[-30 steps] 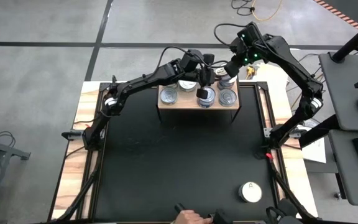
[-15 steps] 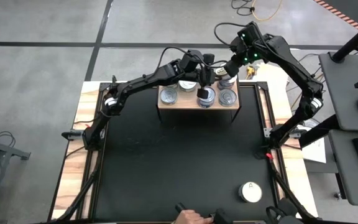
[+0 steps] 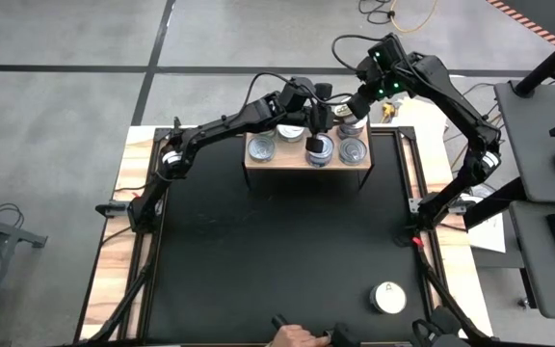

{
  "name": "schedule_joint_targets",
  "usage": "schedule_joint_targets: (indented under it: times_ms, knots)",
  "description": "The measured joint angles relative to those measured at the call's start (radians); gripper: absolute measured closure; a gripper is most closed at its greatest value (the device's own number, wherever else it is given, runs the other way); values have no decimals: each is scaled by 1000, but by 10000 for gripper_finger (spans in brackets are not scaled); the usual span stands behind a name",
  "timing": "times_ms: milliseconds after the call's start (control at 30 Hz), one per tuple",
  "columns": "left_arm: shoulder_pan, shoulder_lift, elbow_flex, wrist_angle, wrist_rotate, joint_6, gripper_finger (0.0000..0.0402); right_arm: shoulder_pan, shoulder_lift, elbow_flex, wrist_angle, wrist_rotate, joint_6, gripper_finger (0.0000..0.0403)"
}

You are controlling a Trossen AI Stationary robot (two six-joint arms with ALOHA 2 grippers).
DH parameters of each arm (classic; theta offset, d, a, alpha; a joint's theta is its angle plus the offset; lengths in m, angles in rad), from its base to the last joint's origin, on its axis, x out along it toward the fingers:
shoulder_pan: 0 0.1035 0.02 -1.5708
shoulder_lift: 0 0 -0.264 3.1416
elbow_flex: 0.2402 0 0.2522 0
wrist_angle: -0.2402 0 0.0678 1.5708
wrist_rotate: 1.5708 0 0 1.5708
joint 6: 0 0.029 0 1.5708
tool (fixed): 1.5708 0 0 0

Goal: Stack canned seafood by type on shelf
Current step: Stack the blue pink tuna can on top of the blue pink tuna can on the shelf

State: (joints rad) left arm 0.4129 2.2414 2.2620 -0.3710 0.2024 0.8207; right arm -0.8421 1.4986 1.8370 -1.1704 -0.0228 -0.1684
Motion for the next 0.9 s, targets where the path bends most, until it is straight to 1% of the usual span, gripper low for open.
schedule_joint_targets:
  times_ms: [167,333,600,667,767,900]
  knots:
    - [0,9,-1,7,-1,-1,401,0,1,0,1,0,-8,394]
    - [0,28,-6,24,-24,11,401,0,1,-2,1,-2,-15,394]
    - [1,27,-5,22,-37,13,401,0,1,-6,4,5,-17,394]
    - [1,27,-5,26,-41,18,401,0,1,-8,3,21,-16,394]
    - [2,27,-5,29,-77,23,401,0,1,-13,-5,70,-16,394]
    - [3,28,-5,21,-87,34,401,0,1,-19,-4,75,-16,394]
